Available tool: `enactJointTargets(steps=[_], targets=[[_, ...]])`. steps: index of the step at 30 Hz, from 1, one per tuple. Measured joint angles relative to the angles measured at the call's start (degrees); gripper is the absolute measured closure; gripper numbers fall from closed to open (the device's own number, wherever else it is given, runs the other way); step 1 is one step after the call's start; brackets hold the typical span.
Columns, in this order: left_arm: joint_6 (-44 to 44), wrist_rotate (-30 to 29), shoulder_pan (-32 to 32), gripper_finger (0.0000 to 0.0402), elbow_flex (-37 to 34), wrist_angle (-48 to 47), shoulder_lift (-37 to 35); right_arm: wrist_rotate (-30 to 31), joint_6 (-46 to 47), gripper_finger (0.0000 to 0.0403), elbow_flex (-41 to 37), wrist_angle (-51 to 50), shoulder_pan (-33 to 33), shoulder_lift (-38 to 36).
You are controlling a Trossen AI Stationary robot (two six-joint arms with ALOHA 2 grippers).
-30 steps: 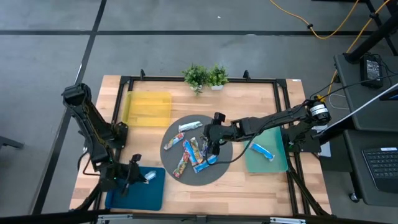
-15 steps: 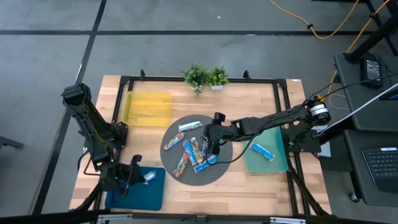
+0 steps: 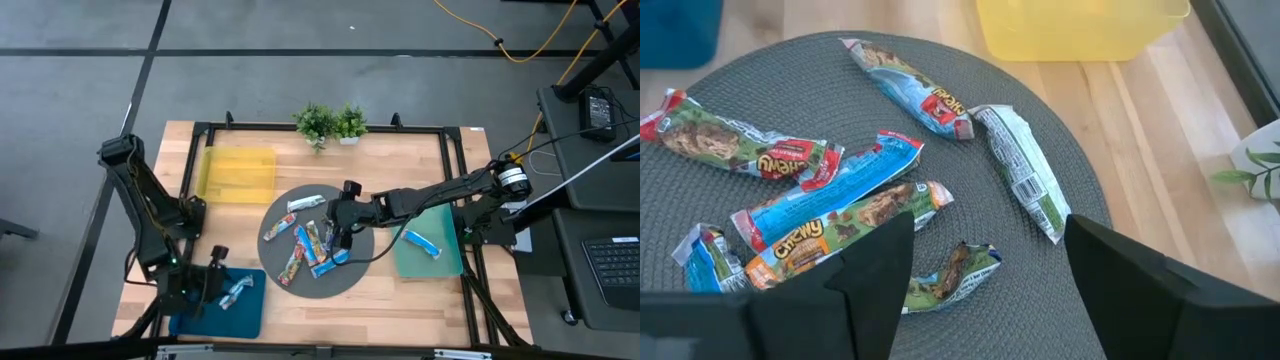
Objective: Pick and place Granola Bars by type
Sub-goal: Put the blue granola bar into the yellow bin
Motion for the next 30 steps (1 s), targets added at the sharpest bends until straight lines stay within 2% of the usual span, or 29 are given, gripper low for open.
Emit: enactJointTargets(steps=[4,7,12,17,22,30], targets=[[6.84,-4.07,3.93,0.0285,5.95,-9.16,0.0,0.0,-0.09,0.0141,0.0,0.29,0.0,0.0],[13.22,-5.97,8.03,0.0294,9.23,-11.8,-0.11,0.0,-0.21,0.0141,0.0,0.29,-0.02,0.0],[23.74,-8.73,16.34,0.0308,12.78,-11.64,-1.49,0.0,-1.75,0.0141,0.0,0.38,-0.02,0.01],[31.82,-8.95,24.72,0.0313,13.96,-9.96,-4.58,0.0,-3.09,0.0141,0.0,0.42,-0.15,0.0],[35.69,-10.2,32.25,0.0313,13.96,-9.35,-8.22,0.01,-7.13,0.0141,0.0,0.44,-0.17,0.0],[44.39,-10.69,39.2,0.0313,13.96,-5.36,-11.61,-0.24,-17.61,0.0141,0.0,0.96,-0.78,0.01]])
